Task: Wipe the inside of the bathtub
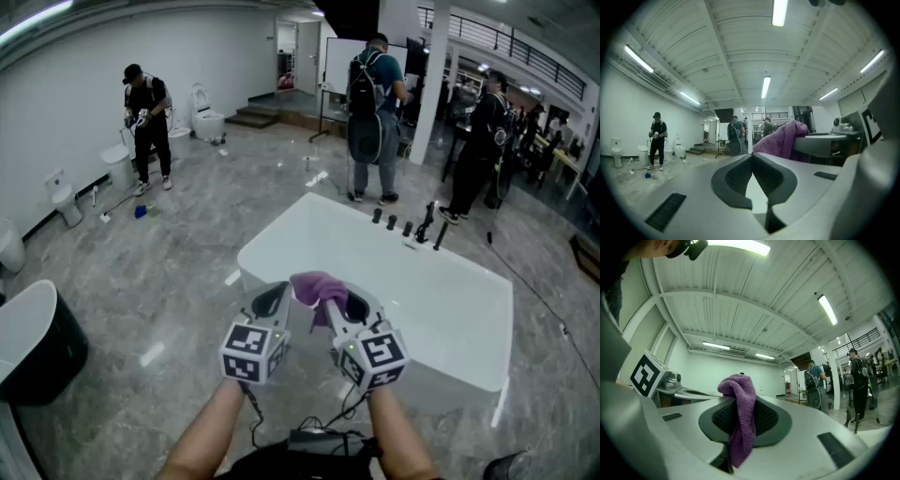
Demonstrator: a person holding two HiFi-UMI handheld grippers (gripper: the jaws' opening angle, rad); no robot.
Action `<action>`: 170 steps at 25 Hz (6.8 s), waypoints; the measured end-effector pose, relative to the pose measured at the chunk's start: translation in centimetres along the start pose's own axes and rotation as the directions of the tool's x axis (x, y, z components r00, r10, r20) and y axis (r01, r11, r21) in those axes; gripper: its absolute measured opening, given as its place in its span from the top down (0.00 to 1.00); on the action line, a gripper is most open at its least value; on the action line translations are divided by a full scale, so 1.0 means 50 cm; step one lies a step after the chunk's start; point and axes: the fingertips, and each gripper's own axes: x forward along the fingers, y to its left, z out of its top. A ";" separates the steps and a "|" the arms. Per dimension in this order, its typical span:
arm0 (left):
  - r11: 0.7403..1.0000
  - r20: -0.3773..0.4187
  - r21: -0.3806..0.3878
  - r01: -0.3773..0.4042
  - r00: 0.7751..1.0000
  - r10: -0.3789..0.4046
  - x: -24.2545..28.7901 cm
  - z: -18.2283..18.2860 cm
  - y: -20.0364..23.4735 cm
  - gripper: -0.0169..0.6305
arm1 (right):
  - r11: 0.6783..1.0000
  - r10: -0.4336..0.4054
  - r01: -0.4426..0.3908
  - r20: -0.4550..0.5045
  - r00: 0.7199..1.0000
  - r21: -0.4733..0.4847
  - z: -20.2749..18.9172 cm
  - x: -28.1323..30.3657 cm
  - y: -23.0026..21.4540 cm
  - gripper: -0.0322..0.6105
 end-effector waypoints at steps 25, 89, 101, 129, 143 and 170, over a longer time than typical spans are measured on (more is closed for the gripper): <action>0.999 0.003 0.008 0.037 0.999 -0.037 0.023 -0.022 0.075 0.96 | 0.995 -0.100 0.100 -0.027 0.995 0.004 -0.036 0.049 -0.019 0.84; 0.993 -0.485 -0.087 -0.079 0.874 0.027 0.849 -0.777 0.702 0.96 | 0.981 0.093 0.008 -0.507 0.857 0.194 -1.012 1.024 -0.402 0.83; 0.985 -0.583 -0.120 -0.121 0.812 0.029 0.930 -0.895 0.729 0.96 | 0.974 0.135 -0.009 -0.543 0.829 0.228 -1.223 1.176 -0.400 0.83; 0.994 -0.614 -0.095 -0.055 0.789 -0.015 0.983 -0.949 0.697 0.96 | 0.986 -0.002 0.069 -0.397 0.918 0.155 -1.259 1.277 -0.594 0.87; 0.994 -0.611 -0.106 -0.005 0.789 -0.061 1.000 -0.955 0.687 0.96 | 0.989 0.128 -0.085 -0.411 0.903 0.121 -1.294 1.253 -0.553 0.85; 0.993 -0.646 -0.119 -0.022 0.761 -0.061 1.027 -1.002 0.660 0.96 | 0.989 0.039 0.031 -0.459 0.888 0.144 -1.380 1.208 -0.554 0.86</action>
